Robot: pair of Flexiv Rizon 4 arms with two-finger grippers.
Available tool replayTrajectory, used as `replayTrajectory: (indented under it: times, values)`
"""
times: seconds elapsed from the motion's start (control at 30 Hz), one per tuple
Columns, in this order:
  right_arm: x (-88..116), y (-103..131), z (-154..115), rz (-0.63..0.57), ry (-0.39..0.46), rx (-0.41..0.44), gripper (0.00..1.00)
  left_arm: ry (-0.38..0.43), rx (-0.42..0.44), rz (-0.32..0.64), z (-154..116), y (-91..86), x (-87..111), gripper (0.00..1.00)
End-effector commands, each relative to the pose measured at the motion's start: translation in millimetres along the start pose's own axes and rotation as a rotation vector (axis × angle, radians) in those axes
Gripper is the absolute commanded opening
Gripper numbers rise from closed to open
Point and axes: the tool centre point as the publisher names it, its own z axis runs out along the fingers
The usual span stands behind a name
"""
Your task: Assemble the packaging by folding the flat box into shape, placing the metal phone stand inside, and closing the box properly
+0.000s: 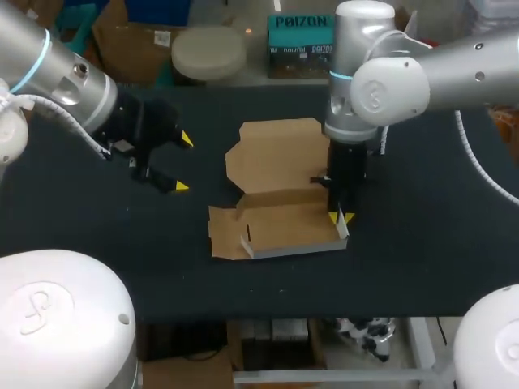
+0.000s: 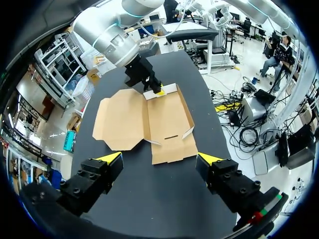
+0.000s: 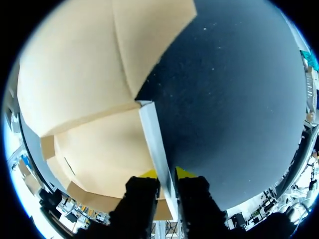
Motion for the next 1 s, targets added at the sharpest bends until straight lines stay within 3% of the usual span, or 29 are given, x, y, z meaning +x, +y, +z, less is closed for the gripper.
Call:
replayTrajectory:
  times: [0.03, 0.57, 0.83, 0.87, 0.93, 1.0]
  values:
    - [-1, -4, 2, 0.014, -0.002, -0.095, 0.19, 0.004, -0.006, -0.001, -1, -0.9, -0.2, 1.0]
    - [0, 0, 4, 0.052, -0.022, -0.205, 0.17, 0.004, -0.006, -0.001, -1, -0.9, -0.2, 1.0]
    - [1, 5, 9, 0.048, -0.017, -0.219, 0.16, 0.004, -0.006, -0.001, -1, -0.9, -0.2, 1.0]
    - [2, 6, 10, 0.046, -0.018, -0.217, 0.14, 0.004, -0.006, -0.001, -1, -0.9, -0.2, 1.0]
    - [2, 8, 11, 0.042, -0.022, -0.213, 0.0, 0.004, -0.006, -0.001, -1, -0.9, -0.2, 1.0]
    - [2, 10, 11, 0.037, -0.033, -0.216, 0.0, 0.004, -0.006, -0.001, -1, -0.9, -0.2, 1.0]
